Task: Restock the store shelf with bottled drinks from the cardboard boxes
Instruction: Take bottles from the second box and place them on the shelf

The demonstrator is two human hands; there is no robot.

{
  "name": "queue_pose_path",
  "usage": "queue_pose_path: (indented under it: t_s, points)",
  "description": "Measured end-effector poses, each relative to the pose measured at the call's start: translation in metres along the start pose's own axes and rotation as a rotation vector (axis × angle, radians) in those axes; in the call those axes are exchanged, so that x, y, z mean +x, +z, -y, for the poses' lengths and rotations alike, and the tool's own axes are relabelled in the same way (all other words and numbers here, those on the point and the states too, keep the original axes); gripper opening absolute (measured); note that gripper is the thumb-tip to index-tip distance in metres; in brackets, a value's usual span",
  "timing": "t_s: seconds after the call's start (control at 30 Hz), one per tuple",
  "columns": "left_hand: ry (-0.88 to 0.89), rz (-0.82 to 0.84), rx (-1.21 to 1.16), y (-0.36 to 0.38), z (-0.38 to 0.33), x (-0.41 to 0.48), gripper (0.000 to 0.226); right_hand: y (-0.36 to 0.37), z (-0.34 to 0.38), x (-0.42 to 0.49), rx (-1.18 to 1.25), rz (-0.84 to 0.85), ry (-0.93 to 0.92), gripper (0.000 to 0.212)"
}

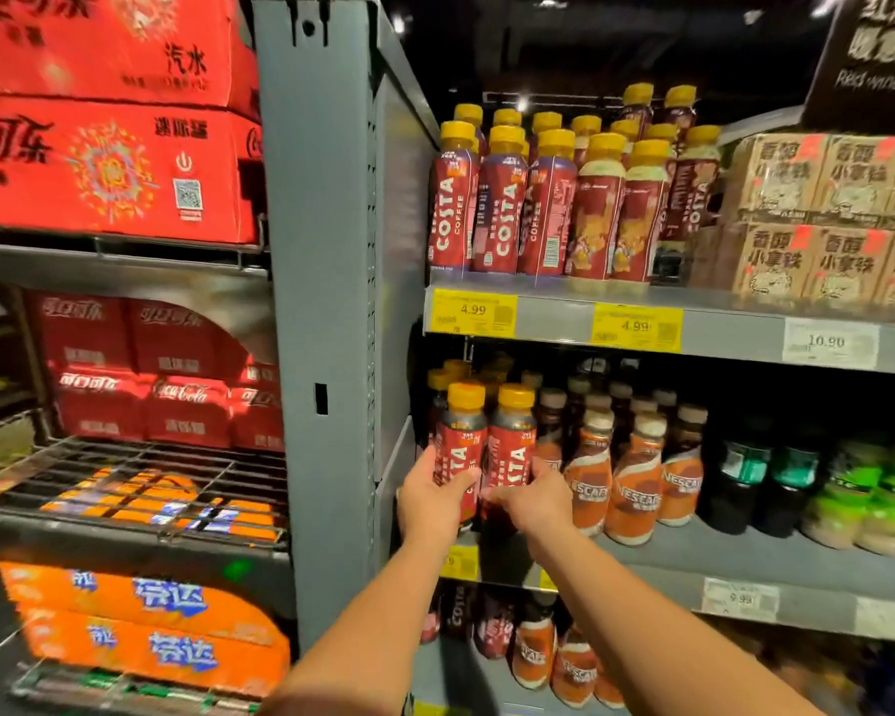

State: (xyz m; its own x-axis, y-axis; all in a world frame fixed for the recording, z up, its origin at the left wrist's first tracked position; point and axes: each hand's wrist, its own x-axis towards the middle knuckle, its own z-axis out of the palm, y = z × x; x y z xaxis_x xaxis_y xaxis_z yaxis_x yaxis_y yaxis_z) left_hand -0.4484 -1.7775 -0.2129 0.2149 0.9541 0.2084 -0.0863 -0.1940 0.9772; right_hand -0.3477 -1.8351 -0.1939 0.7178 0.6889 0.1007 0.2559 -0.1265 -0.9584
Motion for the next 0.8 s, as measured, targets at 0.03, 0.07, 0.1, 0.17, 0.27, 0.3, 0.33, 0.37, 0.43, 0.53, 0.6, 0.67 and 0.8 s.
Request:
queue_pose_path:
  t_s: [0.03, 0.07, 0.1, 0.17, 0.27, 0.3, 0.33, 0.37, 0.43, 0.53, 0.6, 0.67, 0.8]
  points:
    - [-0.003, -0.011, 0.003, 0.000, 0.002, 0.002, 0.040, 0.003, -0.003, 0.001, -0.009, -0.004, 0.003, 0.042]
    - [-0.004, -0.025, 0.009, 0.000, 0.004, 0.004, 0.039, 0.006, -0.004, 0.002, -0.019, -0.002, 0.004, 0.045]
    - [-0.004, -0.039, 0.024, 0.000, 0.004, 0.006, 0.037, 0.008, -0.005, 0.004, -0.031, 0.002, 0.009, 0.047]
    - [-0.002, -0.061, 0.066, 0.001, 0.005, 0.008, 0.034, 0.012, -0.005, 0.008, -0.052, 0.008, 0.025, 0.049]
    - [0.024, -0.104, 0.111, 0.003, 0.007, 0.010, 0.029, 0.015, -0.008, 0.011, -0.057, 0.001, 0.027, 0.048]
    - [0.029, -0.101, 0.118, 0.003, 0.008, 0.011, 0.030, 0.016, -0.009, 0.012, -0.057, -0.007, 0.029, 0.048]
    - [0.029, -0.089, 0.118, 0.003, 0.011, 0.013, 0.031, 0.017, -0.010, 0.013, -0.059, -0.013, 0.033, 0.050]
    - [0.029, -0.076, 0.111, 0.004, 0.014, 0.014, 0.032, 0.017, -0.012, 0.013, -0.059, -0.018, 0.035, 0.050]
    - [0.029, -0.069, 0.082, 0.004, 0.021, 0.013, 0.033, 0.019, -0.014, 0.014, -0.061, -0.014, 0.023, 0.051]
    - [0.022, -0.090, 0.022, 0.004, 0.029, 0.013, 0.031, 0.019, -0.014, 0.015, -0.113, 0.031, -0.024, 0.051]
    - [0.017, -0.096, 0.011, 0.004, 0.032, 0.010, 0.034, 0.019, -0.014, 0.013, -0.136, 0.043, -0.045, 0.050]
    - [0.026, -0.123, 0.065, 0.005, 0.034, 0.006, 0.041, 0.020, -0.016, 0.010, -0.141, 0.031, -0.066, 0.048]
    - [-0.078, -0.195, 0.264, 0.006, 0.043, -0.005, 0.049, 0.021, -0.020, 0.007, -0.181, -0.009, -0.092, 0.043]
